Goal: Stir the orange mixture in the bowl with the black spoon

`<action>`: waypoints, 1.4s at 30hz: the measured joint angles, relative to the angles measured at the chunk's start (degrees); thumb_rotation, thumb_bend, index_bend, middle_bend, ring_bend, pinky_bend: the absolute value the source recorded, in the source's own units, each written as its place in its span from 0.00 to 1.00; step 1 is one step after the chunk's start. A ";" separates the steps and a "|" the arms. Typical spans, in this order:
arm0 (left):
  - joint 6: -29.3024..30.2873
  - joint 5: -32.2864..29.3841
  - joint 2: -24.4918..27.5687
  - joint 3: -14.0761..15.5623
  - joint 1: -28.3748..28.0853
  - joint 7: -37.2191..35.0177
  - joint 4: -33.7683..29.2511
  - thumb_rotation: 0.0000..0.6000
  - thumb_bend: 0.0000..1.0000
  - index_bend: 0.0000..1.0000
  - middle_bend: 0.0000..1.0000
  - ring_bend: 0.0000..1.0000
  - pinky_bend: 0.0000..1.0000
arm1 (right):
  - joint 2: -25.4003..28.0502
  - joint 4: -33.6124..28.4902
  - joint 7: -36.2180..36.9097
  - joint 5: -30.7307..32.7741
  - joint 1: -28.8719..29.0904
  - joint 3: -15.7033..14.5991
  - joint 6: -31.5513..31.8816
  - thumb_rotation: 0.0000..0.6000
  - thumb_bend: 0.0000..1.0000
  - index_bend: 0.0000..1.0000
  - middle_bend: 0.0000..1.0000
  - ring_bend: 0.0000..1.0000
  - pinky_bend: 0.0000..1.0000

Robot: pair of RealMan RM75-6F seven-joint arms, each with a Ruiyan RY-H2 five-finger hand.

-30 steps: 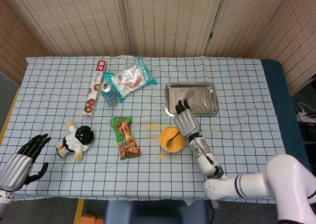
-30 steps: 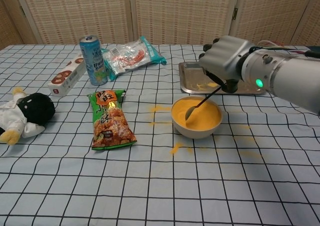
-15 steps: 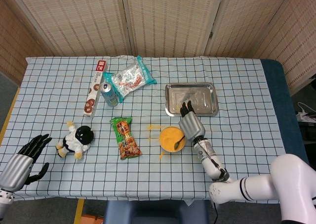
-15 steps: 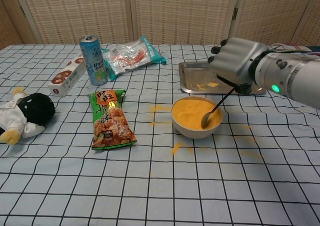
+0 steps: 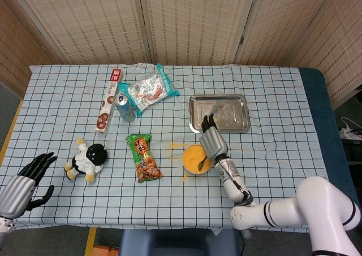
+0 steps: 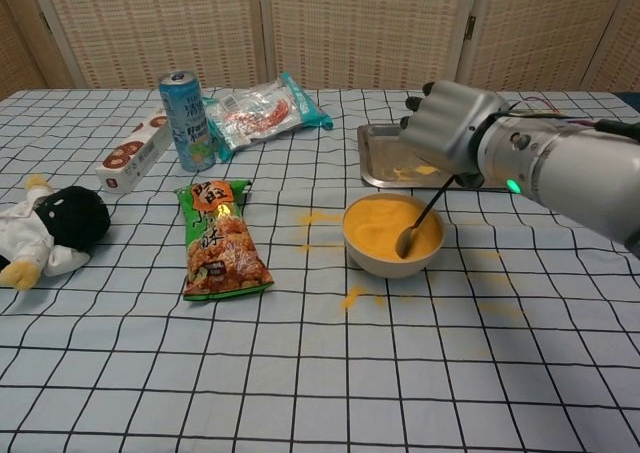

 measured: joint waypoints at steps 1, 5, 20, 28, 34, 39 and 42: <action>-0.04 -0.12 0.03 -0.03 0.00 -0.15 0.04 1.00 0.49 0.00 0.00 0.00 0.20 | -0.87 0.99 -0.09 -0.09 0.07 0.19 0.16 1.00 0.55 0.88 0.13 0.00 0.10; -0.14 -0.44 0.19 -0.22 -0.06 -0.91 0.29 1.00 0.49 0.00 0.00 0.00 0.20 | -3.52 4.06 -0.13 -0.69 0.17 0.95 0.85 1.00 0.55 0.88 0.14 0.00 0.10; 0.52 0.23 0.22 -0.03 0.14 -1.33 0.67 1.00 0.49 0.00 0.00 0.00 0.20 | -4.30 5.66 5.03 -4.37 -2.73 3.92 2.35 1.00 0.55 0.89 0.14 0.00 0.10; -0.19 -0.27 0.10 -0.19 -0.10 -1.17 0.68 1.00 0.49 0.00 0.00 0.00 0.20 | -6.76 11.10 7.02 -4.13 -3.18 4.99 -0.45 1.00 0.55 0.88 0.14 0.00 0.10; -0.55 -0.68 0.00 -0.40 -0.26 -0.89 0.66 1.00 0.49 0.00 0.00 0.00 0.20 | -9.00 14.95 7.18 -4.59 -2.78 5.57 -3.52 1.00 0.55 0.88 0.14 0.00 0.10; -0.55 -0.77 -0.03 -0.47 -0.21 -0.58 0.57 1.00 0.49 0.00 0.00 0.00 0.20 | -7.16 11.99 4.97 -4.50 -2.81 5.25 -2.64 1.00 0.55 0.88 0.14 0.00 0.10; -0.49 -0.50 -0.03 -0.37 -0.21 -0.37 0.45 1.00 0.49 0.00 0.00 0.00 0.20 | -5.12 8.43 2.88 -4.23 -2.84 4.90 -1.61 1.00 0.55 0.88 0.14 0.00 0.10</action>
